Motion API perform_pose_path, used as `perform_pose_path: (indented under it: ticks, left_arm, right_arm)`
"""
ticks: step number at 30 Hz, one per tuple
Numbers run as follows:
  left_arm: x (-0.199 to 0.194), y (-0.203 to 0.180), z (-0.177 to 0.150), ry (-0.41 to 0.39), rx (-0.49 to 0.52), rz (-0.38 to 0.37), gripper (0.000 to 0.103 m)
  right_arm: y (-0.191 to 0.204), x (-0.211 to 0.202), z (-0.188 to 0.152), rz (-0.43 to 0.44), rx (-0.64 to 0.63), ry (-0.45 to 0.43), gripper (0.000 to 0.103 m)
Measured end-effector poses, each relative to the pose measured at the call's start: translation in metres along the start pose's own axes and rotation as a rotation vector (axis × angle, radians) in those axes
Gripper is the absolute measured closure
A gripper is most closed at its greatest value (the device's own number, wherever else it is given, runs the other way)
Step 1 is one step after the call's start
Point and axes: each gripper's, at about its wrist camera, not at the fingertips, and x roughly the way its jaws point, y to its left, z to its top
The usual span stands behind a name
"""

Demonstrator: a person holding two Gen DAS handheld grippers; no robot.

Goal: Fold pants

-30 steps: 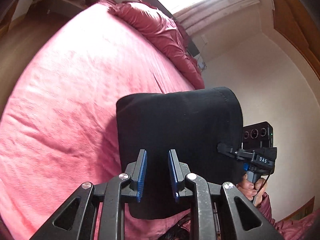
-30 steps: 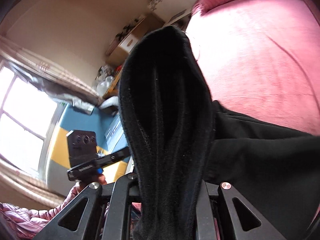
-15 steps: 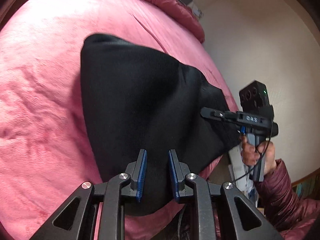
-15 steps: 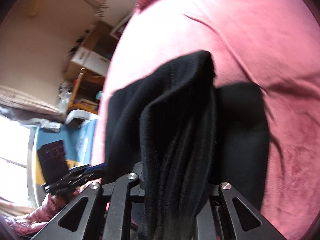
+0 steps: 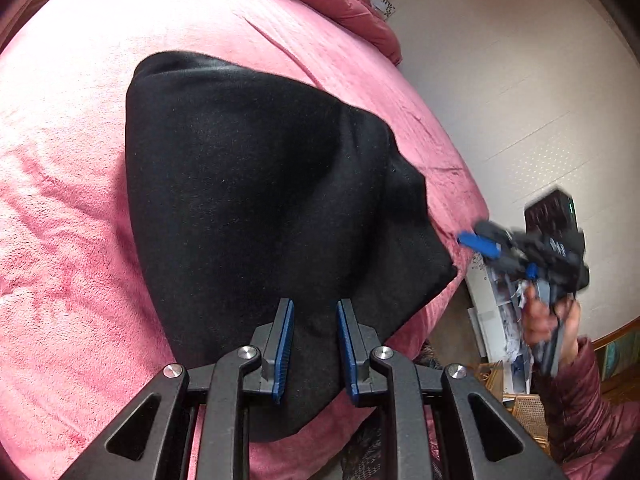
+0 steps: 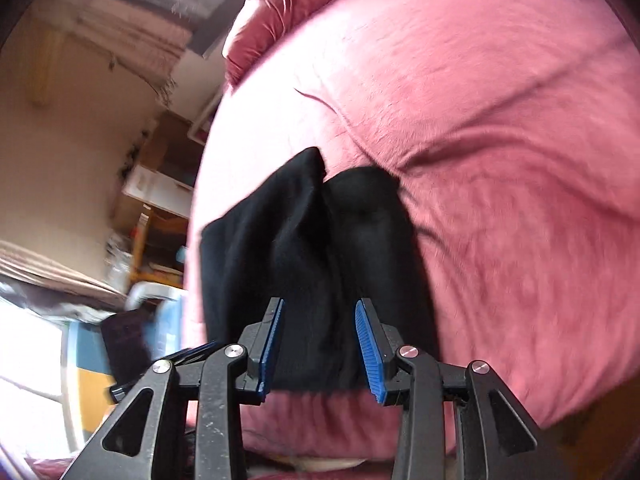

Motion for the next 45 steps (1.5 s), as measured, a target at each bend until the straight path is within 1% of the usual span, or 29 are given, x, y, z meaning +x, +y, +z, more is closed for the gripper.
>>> perform_pose_path:
  ticks: [2,4,6,8,12,13,14,15,16,18,19,21,23,25,27,29,30,31,32,33,35,36,37,39,41,43,45]
  left_arm:
    - [-0.007,0.003,-0.003,-0.02,-0.008,-0.017,0.081]
    - [-0.018,0.002,-0.005,-0.034,-0.015,-0.032,0.081]
    - [-0.027,0.001,-0.006,-0.047,-0.015,-0.029,0.081]
    - [-0.032,0.001,-0.007,-0.058,-0.014,-0.032,0.081]
    - [-0.046,0.002,-0.008,-0.1,-0.005,-0.031,0.081]
    - [-0.049,0.003,-0.007,-0.109,-0.006,-0.026,0.081]
    - [-0.051,0.001,-0.007,-0.118,-0.006,-0.019,0.081]
    - [-0.052,0.001,-0.007,-0.123,-0.007,-0.011,0.081]
    - [-0.053,0.002,-0.006,-0.124,-0.007,-0.002,0.081]
    - [-0.055,0.005,-0.006,-0.126,-0.004,0.017,0.081]
    - [-0.055,0.005,-0.007,-0.125,-0.002,0.019,0.081]
    - [-0.048,0.006,-0.007,-0.099,0.002,0.037,0.081]
    - [-0.03,0.004,-0.008,-0.041,0.015,0.058,0.081]
    - [-0.013,0.0,-0.01,-0.016,0.027,0.072,0.081]
    - [-0.006,-0.003,-0.012,-0.006,0.038,0.092,0.081]
    - [-0.007,-0.004,-0.014,-0.011,0.04,0.101,0.081]
    - [-0.005,-0.006,-0.012,-0.01,0.038,0.1,0.081]
    - [-0.007,-0.005,-0.012,-0.014,0.034,0.099,0.081]
    - [-0.01,-0.004,-0.012,-0.021,0.035,0.098,0.081]
    - [-0.012,-0.004,-0.012,-0.028,0.039,0.099,0.081]
    - [-0.015,-0.003,-0.016,-0.037,0.044,0.103,0.081]
    - [-0.018,-0.003,-0.017,-0.043,0.047,0.102,0.081]
    - [-0.019,-0.004,-0.018,-0.047,0.051,0.101,0.081]
    - [-0.022,-0.007,-0.021,-0.054,0.053,0.106,0.081]
    - [-0.025,-0.008,-0.023,-0.064,0.048,0.101,0.08]
    - [-0.029,-0.008,-0.024,-0.073,0.045,0.103,0.08]
    - [-0.039,-0.006,-0.024,-0.091,0.047,0.116,0.079]
  right_arm:
    - [0.001,-0.005,-0.017,0.029,0.012,0.006,0.065]
    - [0.002,0.003,-0.035,0.06,0.05,0.033,0.065]
    - [0.002,0.015,-0.044,0.043,0.063,0.049,0.065]
    - [-0.006,0.029,-0.049,0.045,0.115,0.054,0.065]
    - [-0.013,0.046,-0.043,0.04,0.203,0.005,0.065]
    - [-0.013,0.048,-0.041,0.028,0.201,-0.001,0.07]
    - [-0.01,0.047,-0.041,0.0,0.183,-0.007,0.077]
    - [-0.006,0.045,-0.04,-0.037,0.154,-0.012,0.095]
    - [-0.002,0.043,-0.041,-0.054,0.13,-0.015,0.095]
    - [0.006,0.031,-0.045,-0.062,0.085,-0.027,0.095]
    - [0.008,0.028,-0.046,-0.069,0.061,-0.036,0.095]
    - [0.011,0.018,-0.052,-0.095,0.028,-0.042,0.095]
    - [0.005,0.023,-0.056,-0.155,0.02,-0.022,0.095]
    - [-0.007,0.038,-0.057,-0.208,0.036,0.0,0.096]
    - [-0.016,0.046,-0.061,-0.212,0.056,0.005,0.096]
    - [-0.012,0.043,-0.059,-0.209,0.037,0.009,0.095]
    - [-0.009,0.04,-0.058,-0.202,0.026,0.015,0.093]
    - [-0.007,0.034,-0.056,-0.178,0.023,0.026,0.087]
    - [-0.007,0.031,-0.054,-0.17,0.02,0.031,0.086]
    - [-0.003,0.022,-0.05,-0.18,0.001,0.022,0.082]
    - [0.005,0.01,-0.043,-0.189,-0.034,-0.005,0.071]
    - [0.01,0.003,-0.036,-0.184,-0.047,-0.028,0.058]
    - [0.012,0.002,-0.031,-0.179,-0.055,-0.042,0.052]
    - [0.018,0.004,-0.015,-0.175,-0.07,-0.069,0.05]
    - [0.019,0.018,0.004,-0.178,-0.084,-0.075,0.05]
    - [0.022,0.033,0.018,-0.192,-0.086,-0.069,0.047]
    - [0.021,0.051,0.034,-0.192,-0.085,-0.043,0.045]
